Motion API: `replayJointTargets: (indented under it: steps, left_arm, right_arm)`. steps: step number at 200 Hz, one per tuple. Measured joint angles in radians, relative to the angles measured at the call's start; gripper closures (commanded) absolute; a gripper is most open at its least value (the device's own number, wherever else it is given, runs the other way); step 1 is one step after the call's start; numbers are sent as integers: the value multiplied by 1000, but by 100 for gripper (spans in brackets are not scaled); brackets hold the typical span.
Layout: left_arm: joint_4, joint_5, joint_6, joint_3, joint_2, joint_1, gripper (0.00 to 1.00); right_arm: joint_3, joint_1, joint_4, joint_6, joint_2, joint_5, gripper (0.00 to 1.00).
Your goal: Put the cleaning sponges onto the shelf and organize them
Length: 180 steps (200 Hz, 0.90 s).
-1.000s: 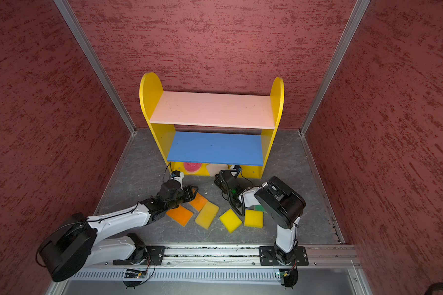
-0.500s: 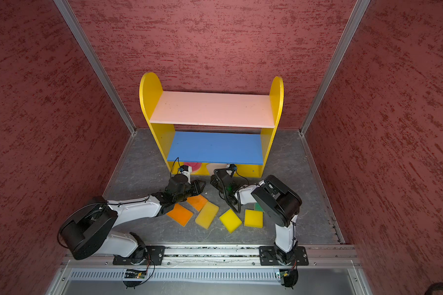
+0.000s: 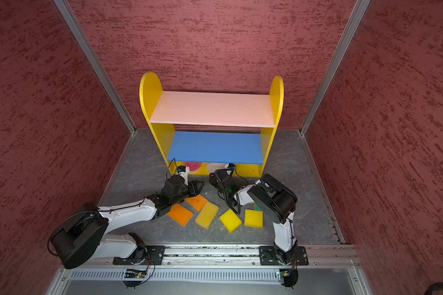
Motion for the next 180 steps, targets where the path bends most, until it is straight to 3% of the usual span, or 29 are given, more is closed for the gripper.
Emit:
replayJointTargets:
  steps: [61,118,180]
  left_arm:
    - [-11,1,0,-26,-38,0,52]
    - [-21,1,0,-55,-64,0,51]
    - [-27,1,0,-73,-90,3,50]
  right_arm:
    - [-21,29,113,40,3,122,67]
    - [35,50,-17,84,3,209,60]
    - [135,58,-126,112,61,243,69]
